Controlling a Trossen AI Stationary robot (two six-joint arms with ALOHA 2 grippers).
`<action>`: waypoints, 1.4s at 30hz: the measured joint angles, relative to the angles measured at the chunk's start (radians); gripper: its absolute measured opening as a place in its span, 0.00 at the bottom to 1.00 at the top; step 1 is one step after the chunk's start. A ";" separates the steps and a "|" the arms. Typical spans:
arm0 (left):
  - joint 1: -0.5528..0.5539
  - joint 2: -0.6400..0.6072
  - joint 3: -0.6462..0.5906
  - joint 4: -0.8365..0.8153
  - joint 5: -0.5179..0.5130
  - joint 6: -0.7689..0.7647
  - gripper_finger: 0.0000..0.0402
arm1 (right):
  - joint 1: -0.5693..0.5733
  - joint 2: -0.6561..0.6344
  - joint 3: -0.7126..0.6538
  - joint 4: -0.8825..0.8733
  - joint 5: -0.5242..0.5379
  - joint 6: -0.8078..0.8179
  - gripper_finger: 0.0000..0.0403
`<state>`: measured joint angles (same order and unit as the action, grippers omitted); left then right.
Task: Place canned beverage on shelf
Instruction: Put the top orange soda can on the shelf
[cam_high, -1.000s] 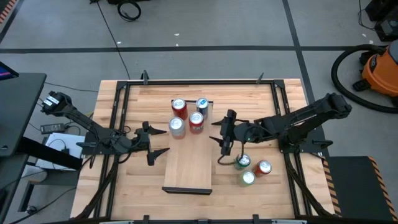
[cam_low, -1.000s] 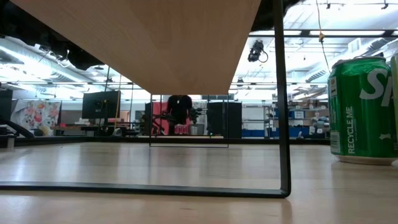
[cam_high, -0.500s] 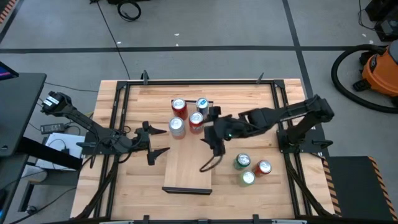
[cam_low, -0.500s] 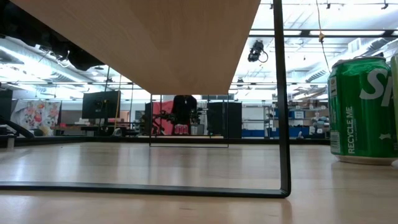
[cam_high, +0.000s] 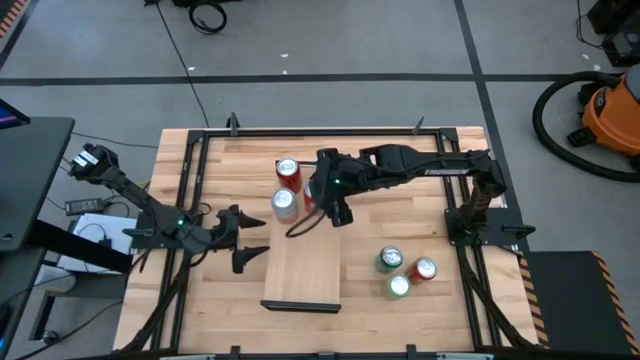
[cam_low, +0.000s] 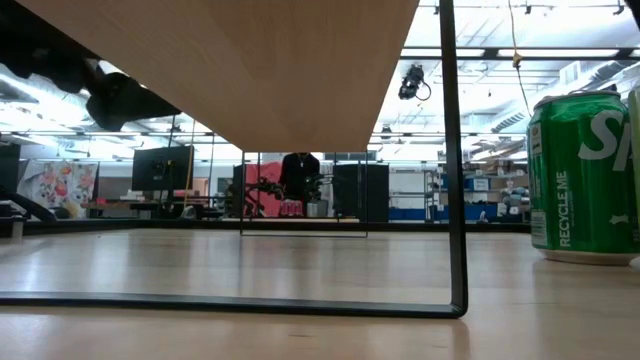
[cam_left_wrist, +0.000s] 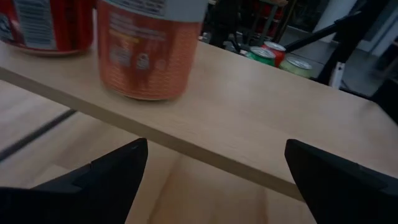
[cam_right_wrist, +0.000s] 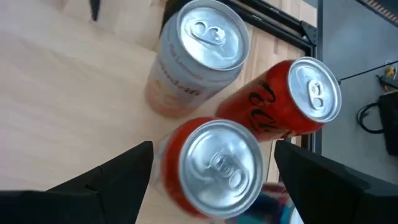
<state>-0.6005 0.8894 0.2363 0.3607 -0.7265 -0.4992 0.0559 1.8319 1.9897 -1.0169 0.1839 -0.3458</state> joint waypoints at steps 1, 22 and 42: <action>-0.005 0.000 0.000 0.000 0.000 -0.011 0.98 | -0.004 0.006 0.008 -0.006 -0.005 -0.005 0.86; -0.060 0.000 0.000 0.000 0.006 -0.067 0.98 | 0.030 0.014 0.023 -0.094 -0.185 -0.025 0.86; -0.057 0.000 0.000 0.000 0.006 -0.036 0.98 | 0.031 0.004 0.025 -0.166 -0.226 -0.001 0.86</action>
<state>-0.6575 0.8894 0.2363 0.3611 -0.7204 -0.5354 0.0868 1.8359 2.0147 -1.1825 -0.0423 -0.3464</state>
